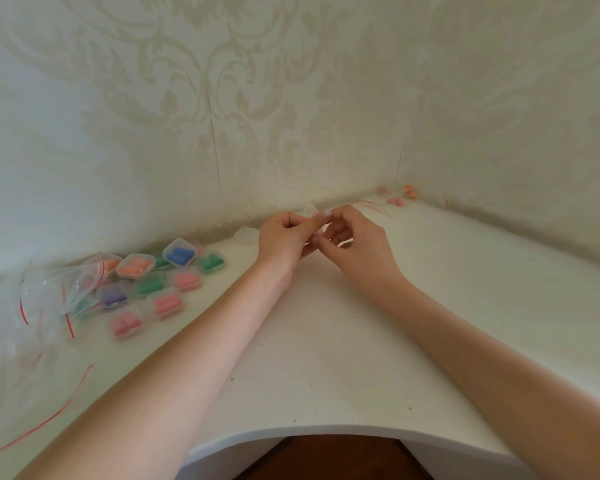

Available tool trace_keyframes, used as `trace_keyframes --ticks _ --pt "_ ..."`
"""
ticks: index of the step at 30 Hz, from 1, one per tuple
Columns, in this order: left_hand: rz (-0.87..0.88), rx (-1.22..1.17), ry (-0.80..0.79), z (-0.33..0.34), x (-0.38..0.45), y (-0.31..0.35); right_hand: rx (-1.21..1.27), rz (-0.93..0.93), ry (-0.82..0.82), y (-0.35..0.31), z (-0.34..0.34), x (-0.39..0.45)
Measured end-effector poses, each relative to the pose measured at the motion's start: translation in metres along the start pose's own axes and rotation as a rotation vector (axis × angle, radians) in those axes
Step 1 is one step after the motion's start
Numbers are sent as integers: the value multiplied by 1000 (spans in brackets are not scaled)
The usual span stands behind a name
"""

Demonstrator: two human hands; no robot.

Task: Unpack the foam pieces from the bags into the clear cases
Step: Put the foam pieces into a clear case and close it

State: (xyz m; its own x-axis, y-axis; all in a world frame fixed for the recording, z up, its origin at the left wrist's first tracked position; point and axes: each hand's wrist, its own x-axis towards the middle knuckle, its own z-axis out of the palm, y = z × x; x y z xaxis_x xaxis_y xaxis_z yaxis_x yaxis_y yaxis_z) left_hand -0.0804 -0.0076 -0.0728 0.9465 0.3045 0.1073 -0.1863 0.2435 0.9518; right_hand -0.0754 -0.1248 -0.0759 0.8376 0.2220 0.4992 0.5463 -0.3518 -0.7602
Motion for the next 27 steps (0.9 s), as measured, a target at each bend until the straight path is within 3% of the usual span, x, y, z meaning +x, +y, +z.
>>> trace_keyframes --ticks 10,16,27 --pt "2 -23 -127 -1 0 3 239 164 38 1 -8 6" --pt "249 370 -142 -1 1 -3 422 275 78 -2 -6 6" --pt "218 342 -80 0 3 -2 340 198 -85 -7 -4 1"
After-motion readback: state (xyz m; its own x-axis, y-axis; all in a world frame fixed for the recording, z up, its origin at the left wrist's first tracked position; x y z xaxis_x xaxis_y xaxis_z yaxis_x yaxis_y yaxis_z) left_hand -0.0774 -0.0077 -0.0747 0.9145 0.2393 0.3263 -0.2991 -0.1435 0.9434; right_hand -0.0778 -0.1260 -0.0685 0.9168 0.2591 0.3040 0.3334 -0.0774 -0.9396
